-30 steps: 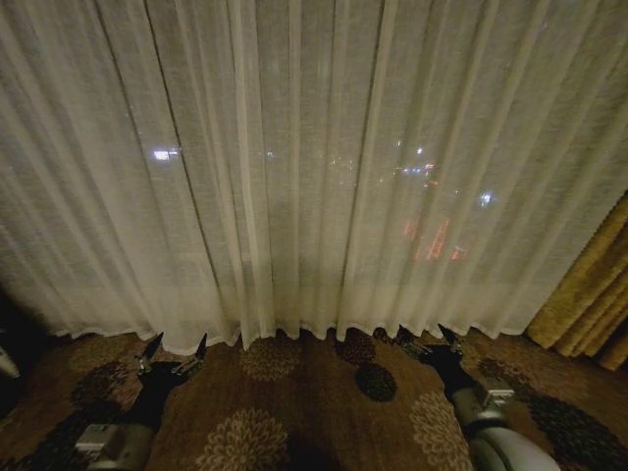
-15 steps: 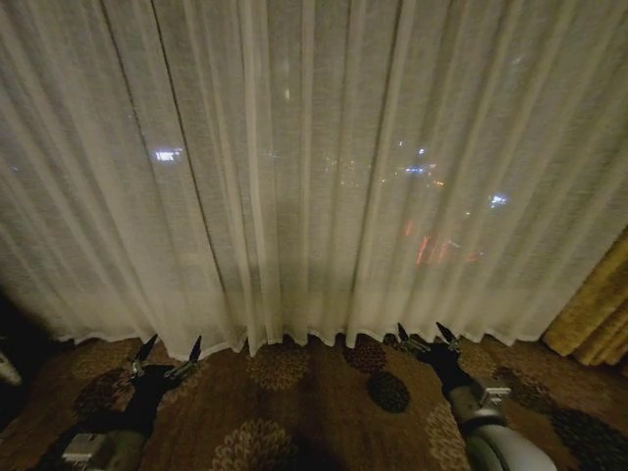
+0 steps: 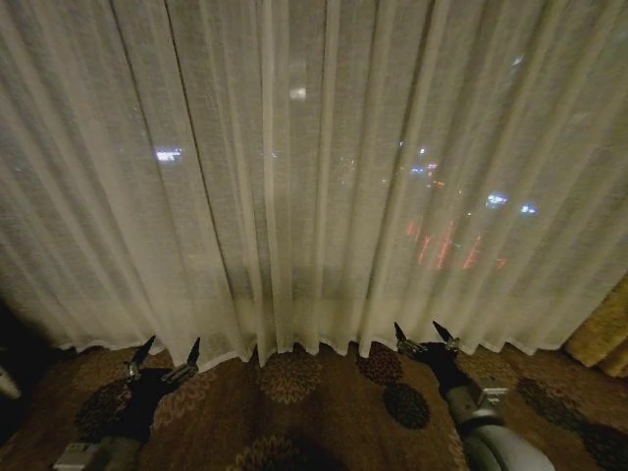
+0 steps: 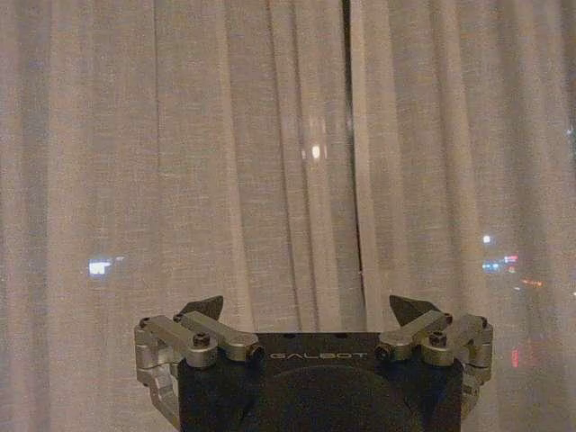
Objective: Open the curtains by pulling them apart, changing their state from closed to fully open.
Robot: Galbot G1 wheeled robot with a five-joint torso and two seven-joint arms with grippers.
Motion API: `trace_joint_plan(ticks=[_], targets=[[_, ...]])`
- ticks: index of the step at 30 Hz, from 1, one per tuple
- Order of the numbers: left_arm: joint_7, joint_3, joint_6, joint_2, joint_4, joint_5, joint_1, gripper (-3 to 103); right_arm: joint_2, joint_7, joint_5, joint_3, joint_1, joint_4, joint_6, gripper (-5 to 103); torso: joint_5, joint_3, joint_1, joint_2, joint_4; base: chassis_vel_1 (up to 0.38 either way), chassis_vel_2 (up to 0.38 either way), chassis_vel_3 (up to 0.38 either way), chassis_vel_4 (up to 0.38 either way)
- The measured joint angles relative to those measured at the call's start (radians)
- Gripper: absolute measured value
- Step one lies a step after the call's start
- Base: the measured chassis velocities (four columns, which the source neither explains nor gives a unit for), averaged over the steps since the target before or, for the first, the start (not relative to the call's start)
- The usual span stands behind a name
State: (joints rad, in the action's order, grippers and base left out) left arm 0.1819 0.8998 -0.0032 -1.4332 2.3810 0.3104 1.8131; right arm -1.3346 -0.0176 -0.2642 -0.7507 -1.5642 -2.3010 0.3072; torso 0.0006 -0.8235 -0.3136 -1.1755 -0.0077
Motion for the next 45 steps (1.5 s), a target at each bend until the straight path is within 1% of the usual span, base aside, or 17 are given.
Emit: trace_joint_plan(ticks=[22,30,34,45], targets=[[0.012,0.005,-0.035,-0.004,0.014,0.015,0.022,100,-0.011,-0.002,0.000,-0.004,-0.014,-0.019,0.000,100,-0.0002,0.000,0.000,0.000,0.0000,0.015,0.271,-0.018,-0.266],[0.012,0.011,-0.037,-0.005,0.018,0.024,0.028,100,-0.015,-0.002,0.002,0.005,-0.011,-0.020,0.000,100,0.0002,0.000,0.000,0.000,0.0000,0.000,0.325,-0.003,-0.324],[0.012,0.012,-0.037,-0.004,0.018,0.025,0.027,100,-0.016,-0.003,0.004,0.011,-0.008,-0.017,0.000,100,-0.0003,0.000,0.000,0.000,-0.0001,-0.022,0.282,0.012,-0.302],[0.012,0.012,-0.038,-0.022,0.028,0.023,0.034,100,-0.011,-0.006,0.004,0.016,0.000,-0.001,0.000,100,-0.0001,0.000,0.000,0.000,0.0000,0.005,0.284,-0.002,-0.280]])
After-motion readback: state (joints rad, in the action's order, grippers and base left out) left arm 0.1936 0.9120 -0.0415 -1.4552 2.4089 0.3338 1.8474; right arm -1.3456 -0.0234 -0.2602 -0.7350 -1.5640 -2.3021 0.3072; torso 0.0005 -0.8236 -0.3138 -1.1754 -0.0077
